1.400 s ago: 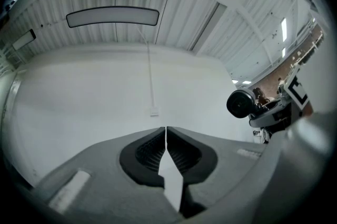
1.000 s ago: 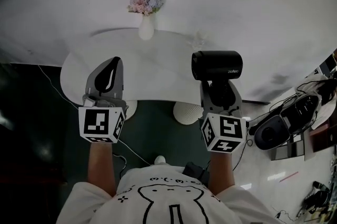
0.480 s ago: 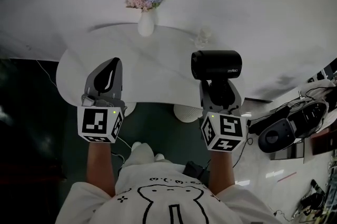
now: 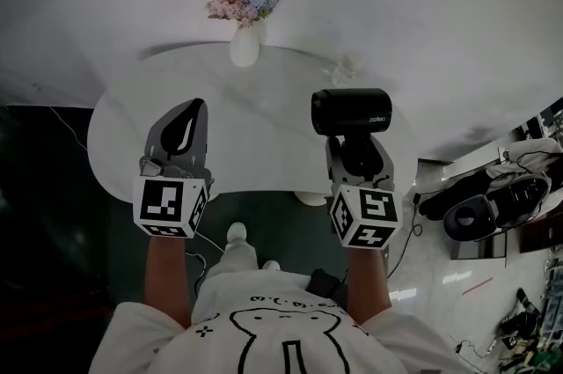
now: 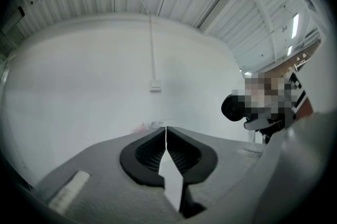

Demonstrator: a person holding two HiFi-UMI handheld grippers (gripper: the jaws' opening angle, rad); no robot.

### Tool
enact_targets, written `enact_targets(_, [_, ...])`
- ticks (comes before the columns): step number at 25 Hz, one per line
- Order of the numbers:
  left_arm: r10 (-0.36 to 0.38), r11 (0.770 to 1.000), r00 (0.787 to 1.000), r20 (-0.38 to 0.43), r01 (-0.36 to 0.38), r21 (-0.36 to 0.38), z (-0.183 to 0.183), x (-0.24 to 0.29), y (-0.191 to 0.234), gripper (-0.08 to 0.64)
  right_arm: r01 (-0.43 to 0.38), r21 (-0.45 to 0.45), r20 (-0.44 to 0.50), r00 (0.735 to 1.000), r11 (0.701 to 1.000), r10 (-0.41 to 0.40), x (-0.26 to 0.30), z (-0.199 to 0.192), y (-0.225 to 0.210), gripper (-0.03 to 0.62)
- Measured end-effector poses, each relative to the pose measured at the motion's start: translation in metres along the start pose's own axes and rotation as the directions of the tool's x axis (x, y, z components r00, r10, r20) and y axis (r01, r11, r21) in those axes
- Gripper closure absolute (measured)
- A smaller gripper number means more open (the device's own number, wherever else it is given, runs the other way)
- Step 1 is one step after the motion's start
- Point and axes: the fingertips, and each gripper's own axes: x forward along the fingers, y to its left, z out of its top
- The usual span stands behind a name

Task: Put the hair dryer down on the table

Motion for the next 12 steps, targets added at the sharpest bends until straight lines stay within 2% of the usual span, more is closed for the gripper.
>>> enact_targets(12, [-0.05, 0.998, 0.998, -0.049, 0.048, -0.045, -0.044, 0.067, 0.055, 0.54, -0.004, 0.06, -0.145, 0.989, 0.998, 0.013, 0.105, -0.036, 0.033, 0.345])
